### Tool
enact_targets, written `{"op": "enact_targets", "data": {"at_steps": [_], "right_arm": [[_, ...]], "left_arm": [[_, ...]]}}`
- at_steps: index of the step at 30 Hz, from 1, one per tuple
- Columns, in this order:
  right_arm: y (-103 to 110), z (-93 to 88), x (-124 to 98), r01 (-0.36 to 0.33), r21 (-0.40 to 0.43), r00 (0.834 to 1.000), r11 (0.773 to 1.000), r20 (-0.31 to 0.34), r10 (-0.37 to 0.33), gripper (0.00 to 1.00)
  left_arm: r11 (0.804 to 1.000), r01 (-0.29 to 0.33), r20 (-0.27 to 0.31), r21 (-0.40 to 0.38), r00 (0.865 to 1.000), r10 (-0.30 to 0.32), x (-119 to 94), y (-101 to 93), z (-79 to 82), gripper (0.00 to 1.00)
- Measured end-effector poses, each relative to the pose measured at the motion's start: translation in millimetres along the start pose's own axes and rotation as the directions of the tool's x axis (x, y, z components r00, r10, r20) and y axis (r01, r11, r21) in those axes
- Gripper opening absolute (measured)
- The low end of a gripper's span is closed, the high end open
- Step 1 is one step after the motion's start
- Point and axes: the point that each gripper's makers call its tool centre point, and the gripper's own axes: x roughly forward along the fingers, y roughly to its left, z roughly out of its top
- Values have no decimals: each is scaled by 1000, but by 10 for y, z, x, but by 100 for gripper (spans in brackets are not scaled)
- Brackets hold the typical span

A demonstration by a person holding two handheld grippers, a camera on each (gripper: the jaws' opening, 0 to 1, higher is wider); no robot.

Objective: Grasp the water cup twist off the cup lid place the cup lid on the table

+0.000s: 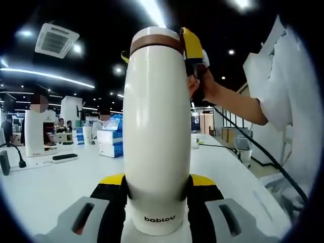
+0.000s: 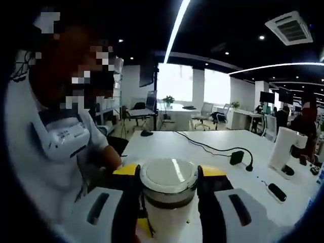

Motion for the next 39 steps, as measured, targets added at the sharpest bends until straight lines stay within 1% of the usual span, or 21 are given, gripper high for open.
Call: {"op": "enact_targets", "data": {"at_steps": [2,5,10,12,14,17,19,21,23,25,26,27,28,30,31,32,34,35,36,37,39], "right_arm": [[9,6,7,-34,-22,999,999,7,34,46],[7,9,24,-50,-9,999,999,18,50,46],[25,11,18,-28,-2,999,1000,29,28,47],[24,-1,-4,1,35,1000,999,25,-2,47],[-5,-18,-25,45,37,999,998,11,-45,50],[-69,-68,-61,133,25,991,991,-35,-133,62],[-101,-49,-99,189,42,981,981,-46,-187,69],[-77,23,-144,224,50,974,973,-35,-222,72],[-63,109,-189,281,56,960,958,-16,-280,77],[-50,144,-232,336,61,942,940,-21,-335,77],[-47,141,-241,348,63,938,935,-28,-347,77],[-4,166,-290,403,69,915,912,-37,-402,77],[28,178,-307,425,76,905,902,-38,-424,77],[53,214,-357,492,60,870,868,-22,-492,77],[93,229,-364,511,34,859,859,-9,-511,77],[122,238,-378,539,40,842,841,-1,-540,77],[139,262,-443,621,28,783,783,21,-622,76],[169,278,-456,664,28,746,748,44,-664,75],[190,287,-452,677,25,734,736,57,-677,73],[256,270,-415,677,27,734,736,58,-677,73],[298,282,-403,695,44,714,718,78,-696,73]], "left_arm": [[1000,0,0,-2,1000,0,-2,-1,0,48],[1000,0,1,-8,1000,0,-2,4,1,48],[1000,-1,1,-11,1000,1,1,-1,3,48],[1000,1,0,-3,1000,-1,5,-10,0,48],[1000,2,1,-3,1000,-2,7,-10,2,48],[1000,1,1,-4,1000,-1,3,-9,3,48],[1000,1,1,-3,1000,-1,2,-12,3,48],[1000,0,2,-2,1000,0,1,-13,3,48],[1000,-1,0,-2,1000,1,5,-12,1,48],[1000,-1,0,-3,1000,1,7,-11,0,48],[1000,-1,0,-3,1000,1,8,-11,0,48],[1000,-2,0,-3,1000,2,10,-9,0,48],[1000,-2,0,-3,1000,2,11,-8,0,48],[1000,-2,0,-3,1000,2,13,-6,0,48],[1000,-3,0,-3,1000,3,13,-5,0,48],[1000,-3,-1,-3,1000,3,13,-2,0,48],[1000,-3,-1,-3,1000,3,14,-1,0,48],[1000,-3,-1,-3,1000,3,16,1,1,48],[1000,-3,-1,-3,1000,3,17,1,1,48],[1000,-4,-1,-4,1000,4,18,3,1,48],[1000,-3,-1,-4,1000,3,20,6,2,48]]}}
